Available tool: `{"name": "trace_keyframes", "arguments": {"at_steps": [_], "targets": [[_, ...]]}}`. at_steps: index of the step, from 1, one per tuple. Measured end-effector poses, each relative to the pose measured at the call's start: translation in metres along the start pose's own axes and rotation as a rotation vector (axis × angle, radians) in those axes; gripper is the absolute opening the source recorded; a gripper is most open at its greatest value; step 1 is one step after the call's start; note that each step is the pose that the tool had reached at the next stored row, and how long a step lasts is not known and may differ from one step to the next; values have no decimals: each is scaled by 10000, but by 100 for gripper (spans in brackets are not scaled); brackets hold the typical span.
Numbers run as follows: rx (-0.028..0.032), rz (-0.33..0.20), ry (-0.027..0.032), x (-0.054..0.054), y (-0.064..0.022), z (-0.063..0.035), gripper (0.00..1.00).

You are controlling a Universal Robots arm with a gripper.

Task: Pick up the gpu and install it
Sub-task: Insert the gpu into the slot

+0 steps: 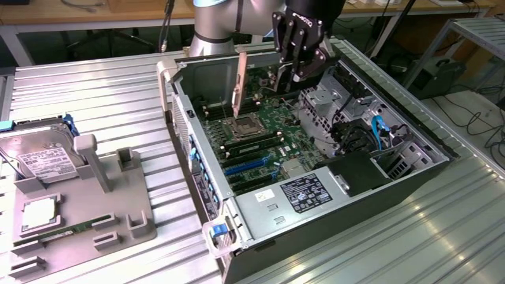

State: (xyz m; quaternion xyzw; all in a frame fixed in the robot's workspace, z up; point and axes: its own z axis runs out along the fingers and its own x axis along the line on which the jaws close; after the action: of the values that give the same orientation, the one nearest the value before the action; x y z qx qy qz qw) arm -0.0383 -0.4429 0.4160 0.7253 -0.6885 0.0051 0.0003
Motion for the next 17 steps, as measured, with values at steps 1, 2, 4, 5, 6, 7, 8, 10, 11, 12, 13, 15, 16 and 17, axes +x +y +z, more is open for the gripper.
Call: {"name": "trace_keyframes", "arguments": {"at_steps": [1,2,4,5,6,7,8,10,11,12,13,15,16,17], "targets": [[0,0,1,0,0,3,28],[0,0,0,0,0,7,28],[0,0,0,0,0,14,28],[1,0,0,0,0,18,28],[0,0,0,0,0,24,28],[0,0,0,0,0,30,28],[0,0,0,0,0,33,28],[0,0,0,0,0,42,28],[0,0,0,0,0,46,28],[0,0,1,0,0,49,28],[0,0,0,-1,0,54,28],[0,0,0,0,0,62,28],[1,0,0,-1,0,66,28],[0,0,0,0,0,69,28]]}}
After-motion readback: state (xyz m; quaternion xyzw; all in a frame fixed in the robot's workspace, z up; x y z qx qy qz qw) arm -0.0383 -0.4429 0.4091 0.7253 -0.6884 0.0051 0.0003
